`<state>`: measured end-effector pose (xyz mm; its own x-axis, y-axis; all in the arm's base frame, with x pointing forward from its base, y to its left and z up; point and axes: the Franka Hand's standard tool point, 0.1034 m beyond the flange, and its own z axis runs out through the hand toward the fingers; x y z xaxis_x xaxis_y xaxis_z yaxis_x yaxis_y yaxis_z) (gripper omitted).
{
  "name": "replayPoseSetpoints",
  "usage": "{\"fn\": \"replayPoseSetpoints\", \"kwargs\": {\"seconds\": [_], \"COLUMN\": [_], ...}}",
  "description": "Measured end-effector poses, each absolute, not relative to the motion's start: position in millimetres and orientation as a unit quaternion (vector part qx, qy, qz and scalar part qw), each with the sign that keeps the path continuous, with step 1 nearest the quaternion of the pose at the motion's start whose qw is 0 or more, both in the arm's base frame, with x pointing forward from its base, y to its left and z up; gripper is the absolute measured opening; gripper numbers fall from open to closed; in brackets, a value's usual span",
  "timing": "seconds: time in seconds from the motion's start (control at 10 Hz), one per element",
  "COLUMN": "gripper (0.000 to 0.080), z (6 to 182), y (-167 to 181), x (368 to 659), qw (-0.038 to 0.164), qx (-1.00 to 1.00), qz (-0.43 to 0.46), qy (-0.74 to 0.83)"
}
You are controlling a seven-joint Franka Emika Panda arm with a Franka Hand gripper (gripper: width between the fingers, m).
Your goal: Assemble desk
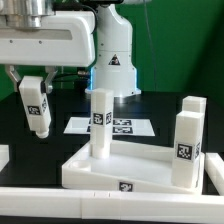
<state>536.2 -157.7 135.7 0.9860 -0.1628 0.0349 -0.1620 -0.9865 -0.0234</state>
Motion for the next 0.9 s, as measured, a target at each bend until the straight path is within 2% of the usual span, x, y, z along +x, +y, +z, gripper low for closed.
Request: {"fn": "replayPoseSetpoints", "kwargs": {"seconds": [0.1, 0.3, 0.5, 0.7, 0.9], "gripper": [0.0290, 0.0290, 0.0290, 0.0290, 0.0290], "z": [140.5, 150.8, 150.3, 149.8, 159.8], "y": [-150.6, -135.7, -143.0, -135.5, -112.3], "x": [543.9, 565.9, 569.1, 570.7, 597.6], "qw": [0.015, 0.010, -0.019, -0.015, 0.000], "qx": [-0.995, -0.992, -0.988, -0.988, -0.987], "qz": [-0.037, -0.086, -0.132, -0.132, -0.133], "qy": [0.086, 0.086, 0.079, 0.084, 0.086]}}
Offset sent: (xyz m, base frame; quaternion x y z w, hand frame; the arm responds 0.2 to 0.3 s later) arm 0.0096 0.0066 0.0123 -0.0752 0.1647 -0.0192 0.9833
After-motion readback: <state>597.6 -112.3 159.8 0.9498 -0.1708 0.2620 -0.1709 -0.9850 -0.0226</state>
